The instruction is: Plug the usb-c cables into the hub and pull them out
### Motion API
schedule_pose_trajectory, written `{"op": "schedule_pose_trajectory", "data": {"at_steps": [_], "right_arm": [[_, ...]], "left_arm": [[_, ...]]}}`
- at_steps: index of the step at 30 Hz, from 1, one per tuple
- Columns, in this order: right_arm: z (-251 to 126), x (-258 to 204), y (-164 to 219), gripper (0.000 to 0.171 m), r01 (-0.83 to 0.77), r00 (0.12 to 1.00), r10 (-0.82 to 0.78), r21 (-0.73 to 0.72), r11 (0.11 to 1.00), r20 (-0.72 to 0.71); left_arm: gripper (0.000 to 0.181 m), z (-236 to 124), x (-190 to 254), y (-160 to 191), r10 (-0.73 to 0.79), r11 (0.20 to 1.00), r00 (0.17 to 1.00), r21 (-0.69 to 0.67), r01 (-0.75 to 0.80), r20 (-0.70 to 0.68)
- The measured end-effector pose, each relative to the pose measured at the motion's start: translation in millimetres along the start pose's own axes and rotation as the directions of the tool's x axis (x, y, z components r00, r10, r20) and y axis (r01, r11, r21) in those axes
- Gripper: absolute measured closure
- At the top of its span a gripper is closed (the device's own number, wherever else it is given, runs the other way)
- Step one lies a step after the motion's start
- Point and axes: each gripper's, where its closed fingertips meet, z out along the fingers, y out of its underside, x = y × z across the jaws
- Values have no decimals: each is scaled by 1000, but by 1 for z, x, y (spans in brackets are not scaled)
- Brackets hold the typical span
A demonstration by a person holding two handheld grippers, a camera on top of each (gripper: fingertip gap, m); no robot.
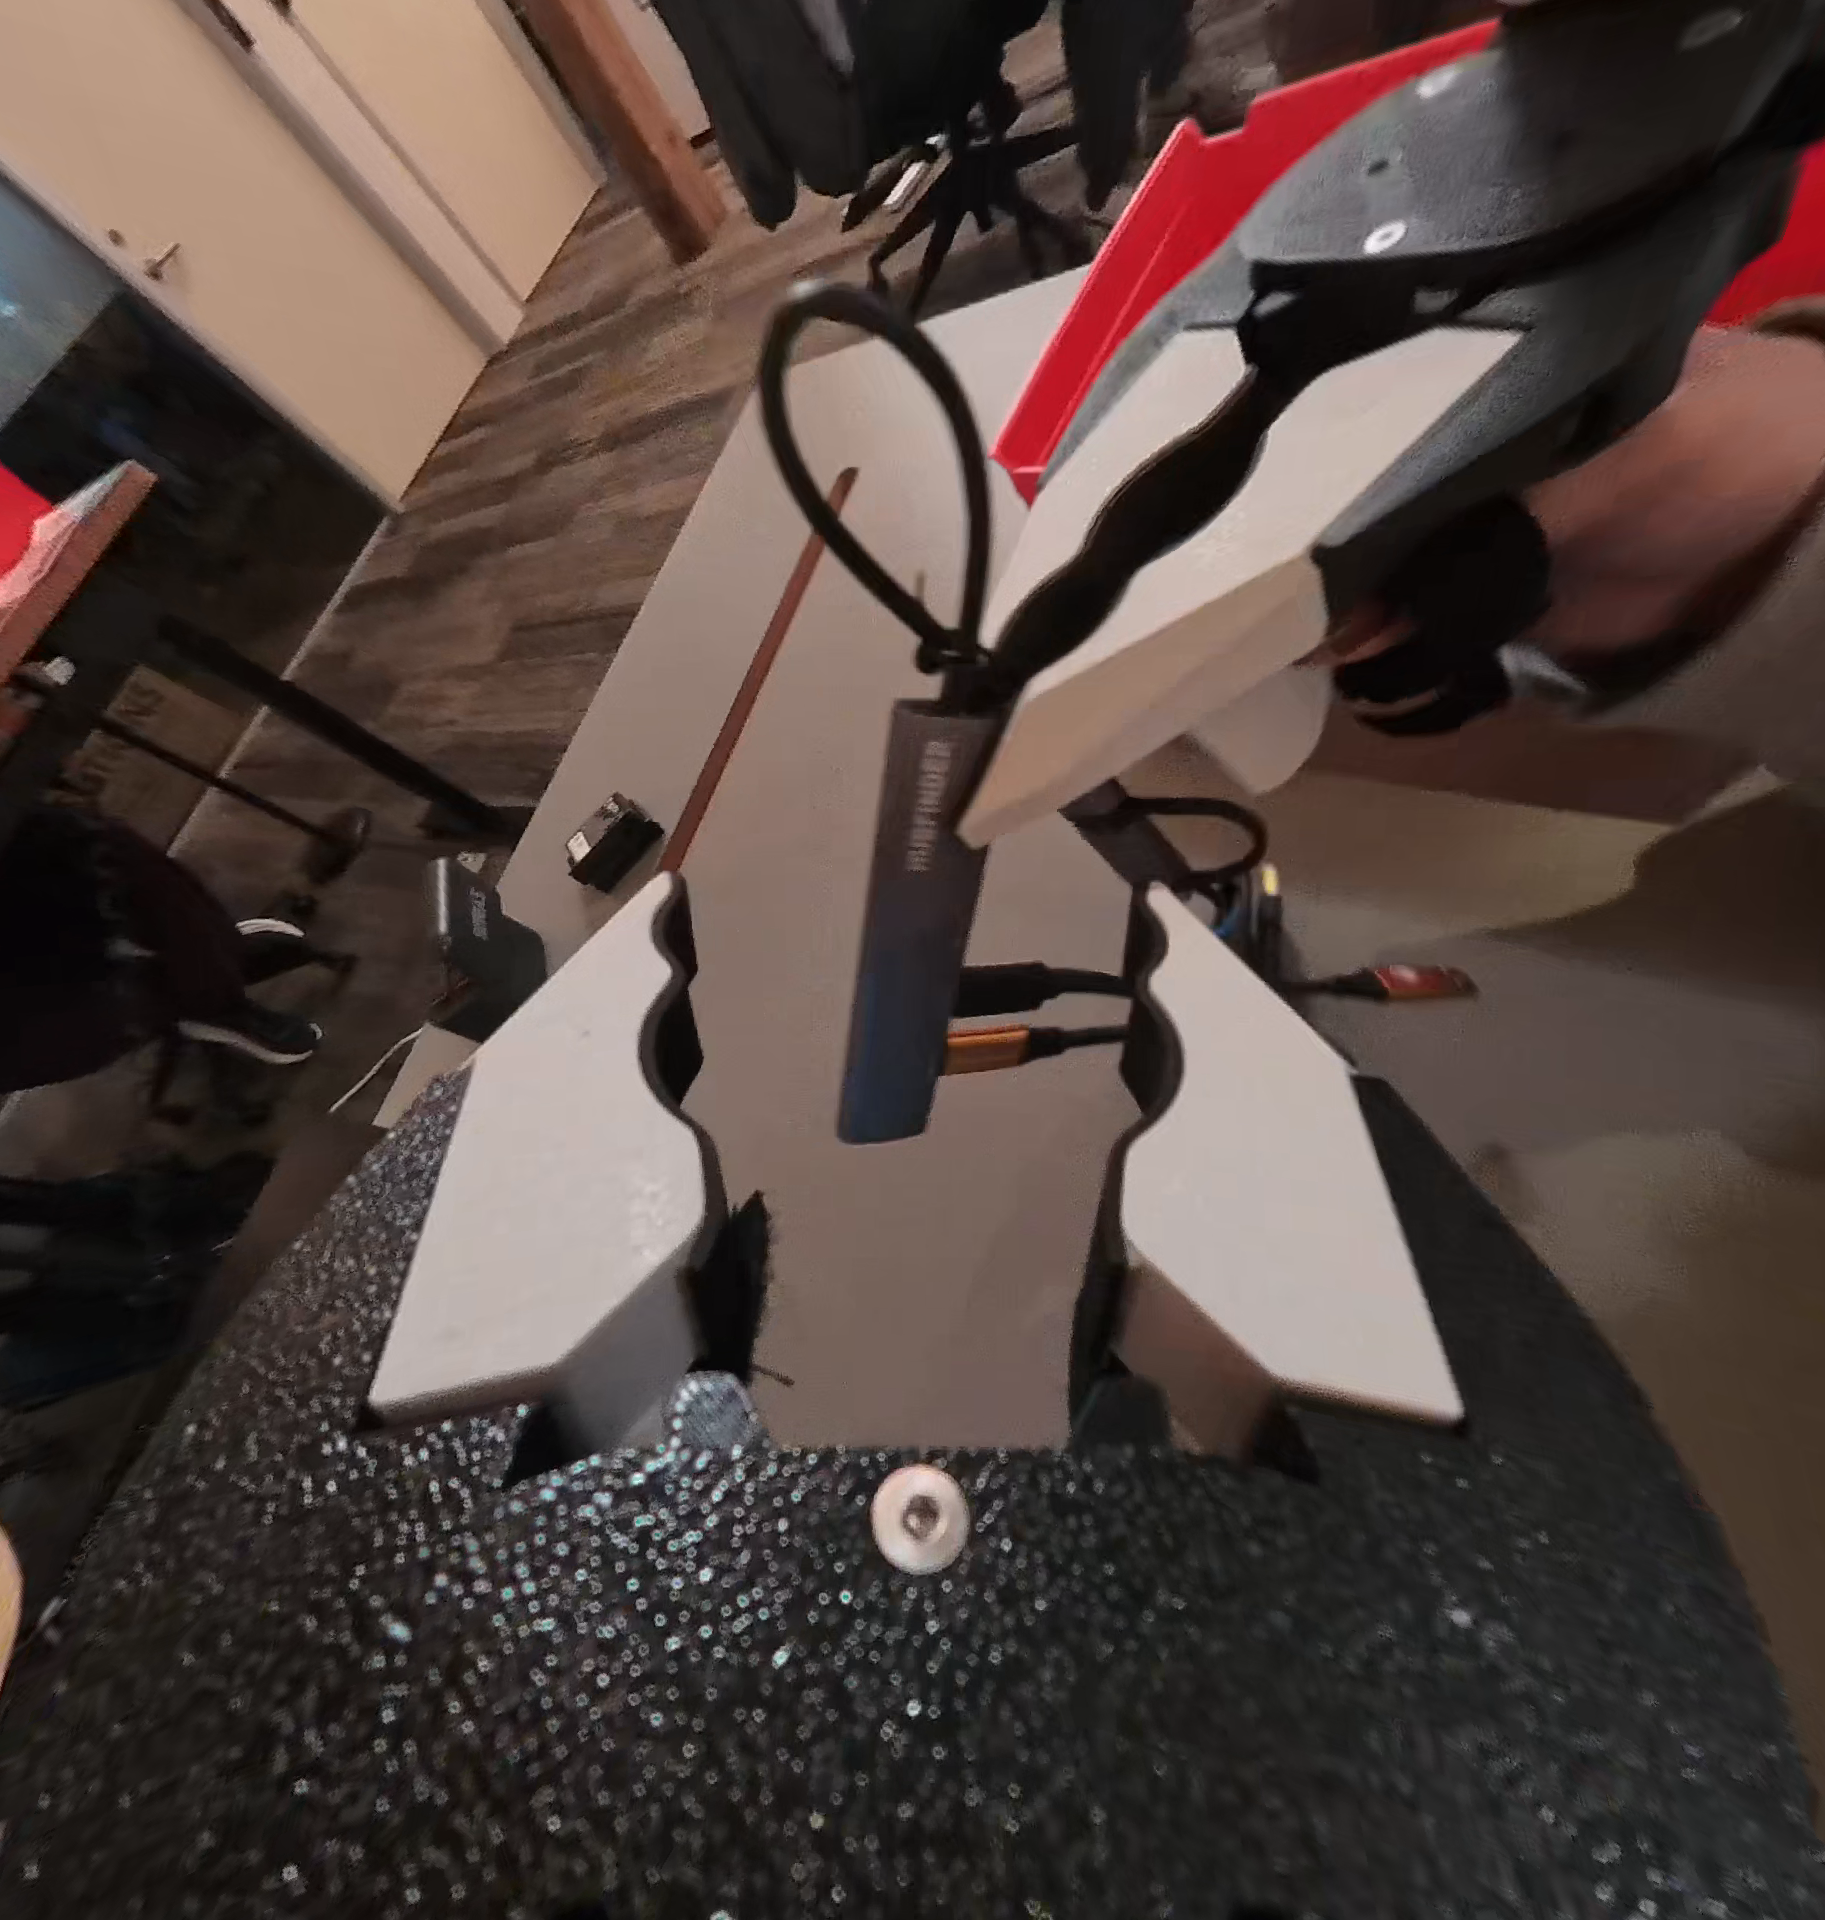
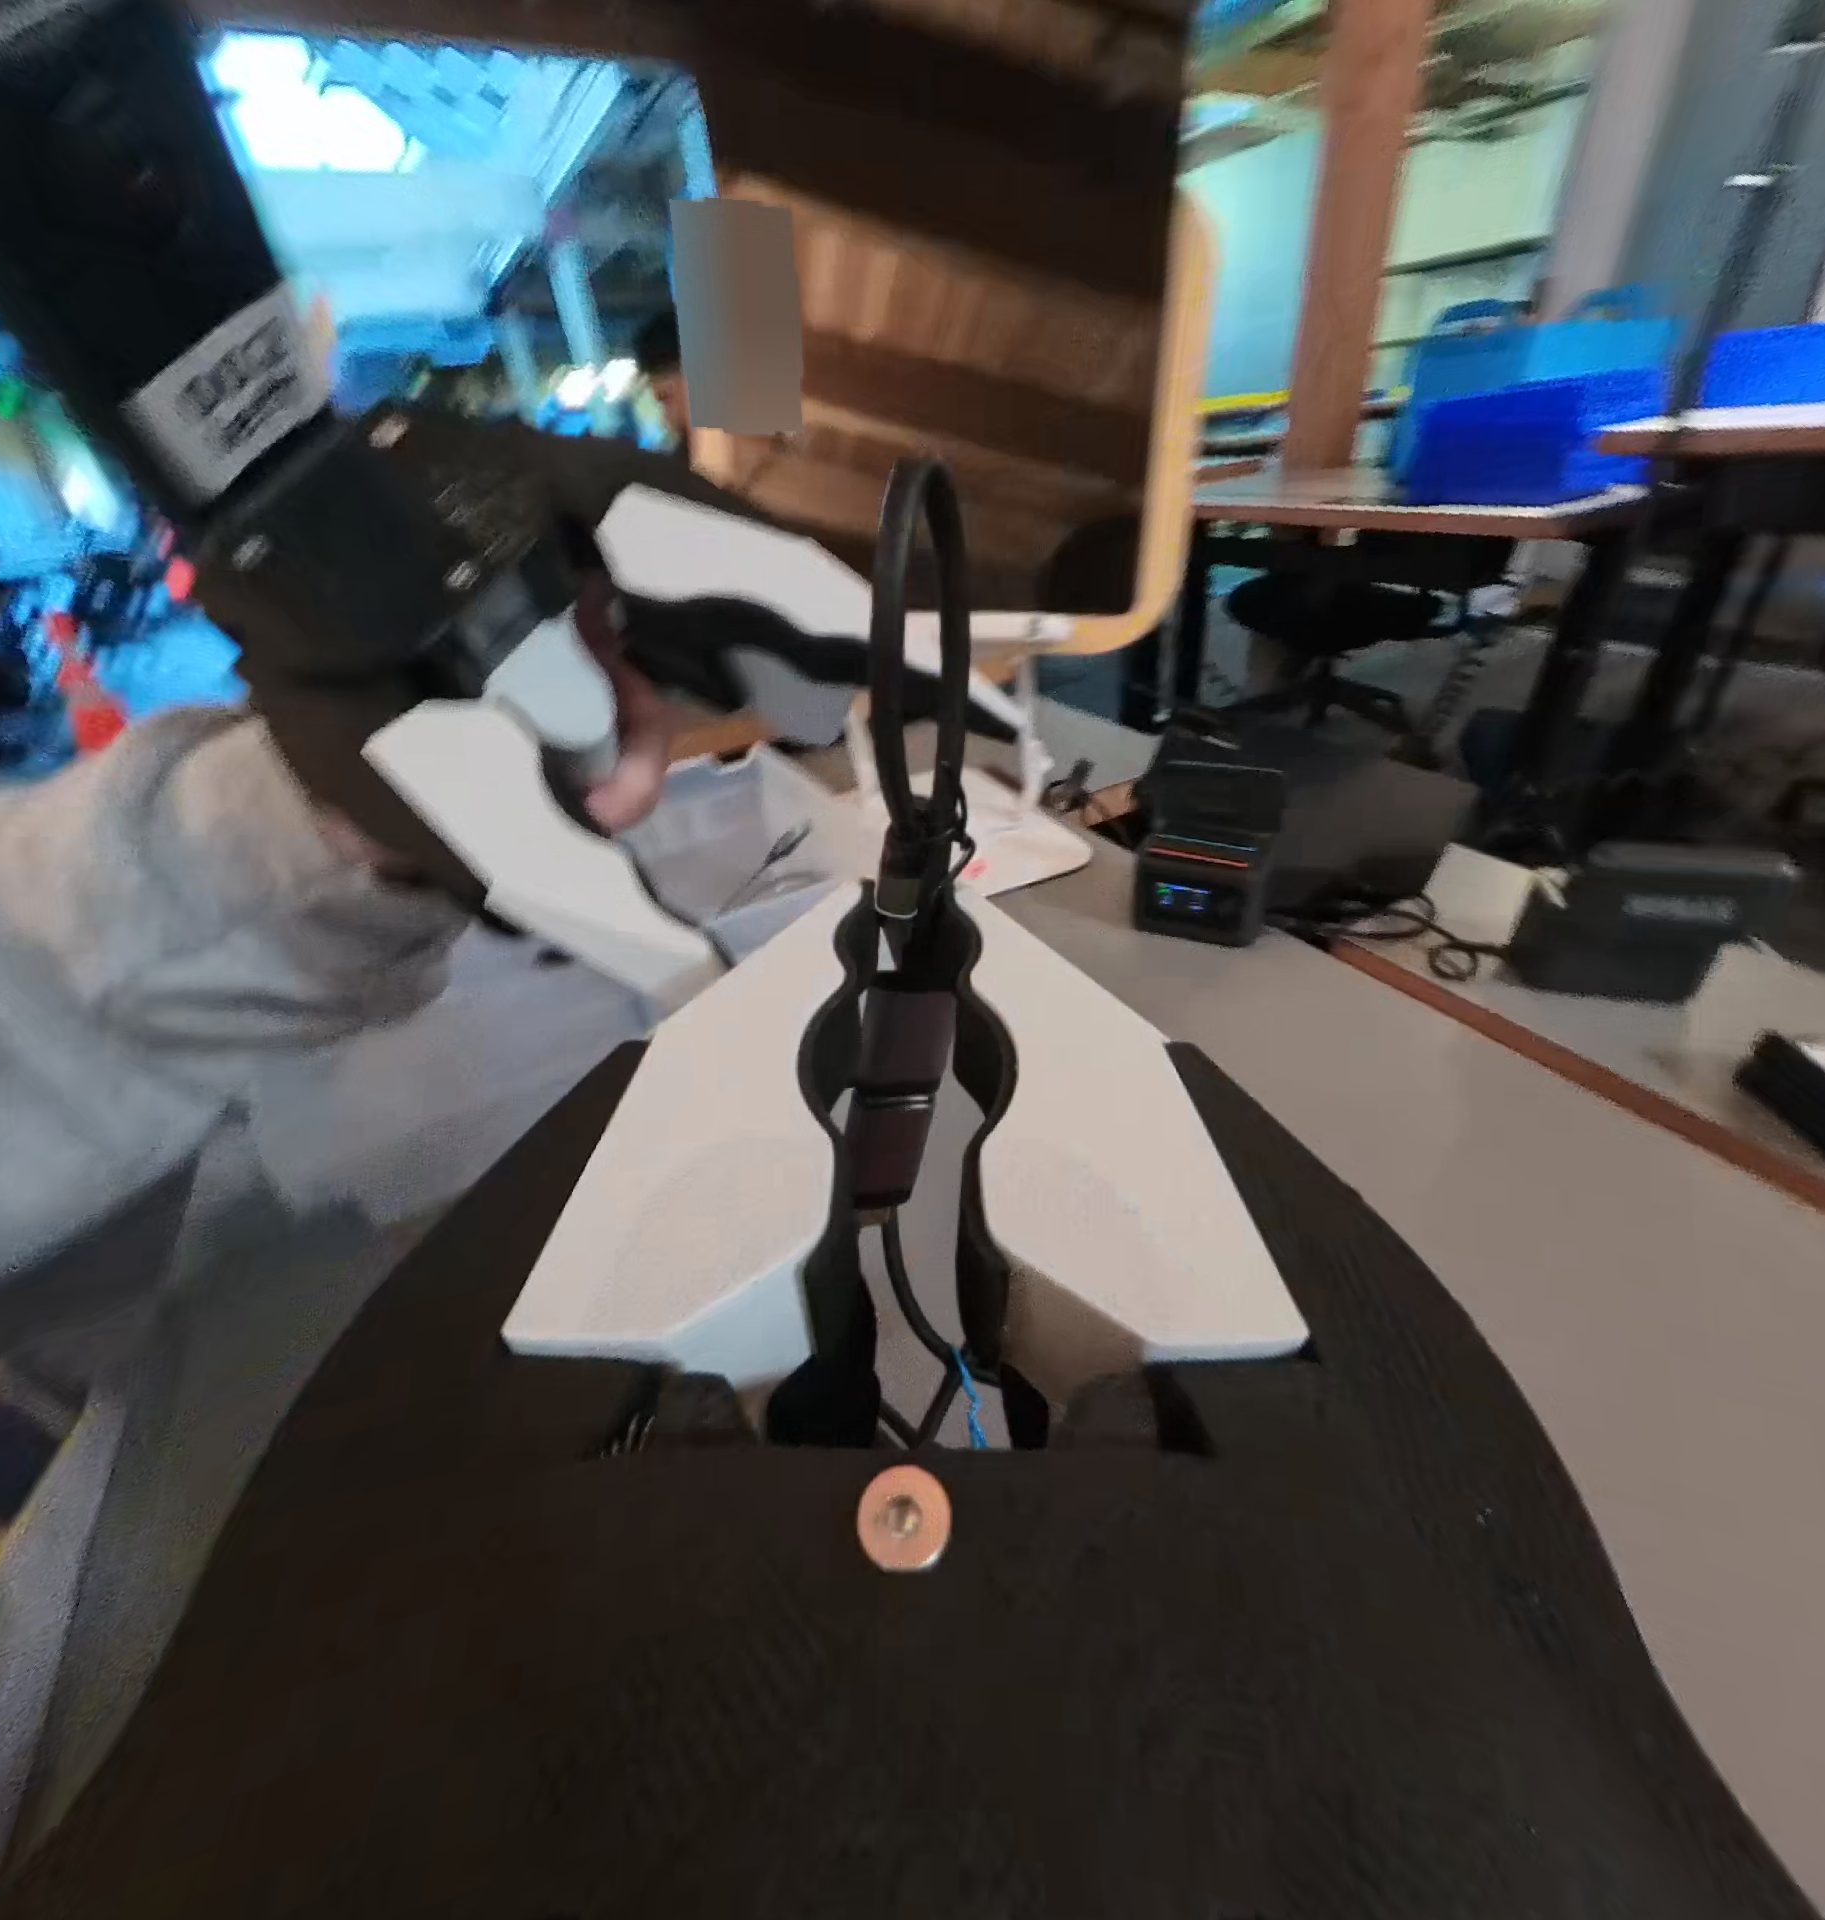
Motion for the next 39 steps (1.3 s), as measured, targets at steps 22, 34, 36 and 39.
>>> {"op": "schedule_pose_trajectory", "data": {"at_steps": [22, 34, 36, 39], "right_arm": [[-39, -64, 49, 134, 352, 936, -338, -211, 912, 102], [-25, -78, 73, 164, 247, 918, -163, -198, 949, 361], [-27, -82, 82, 165, 311, 902, -207, -237, 920, 379], [-28, -84, 90, 165, 456, 867, -348, -285, 843, 358]], "left_arm": [[175, -36, 69, 36, -292, 947, 931, 71, 314, -219], [175, -42, 98, 28, -207, 950, 907, 147, 276, -368], [175, -41, 105, 33, -197, 959, 899, 112, 259, -392], [174, -38, 111, 41, -185, 975, 901, 46, 220, -392]]}}
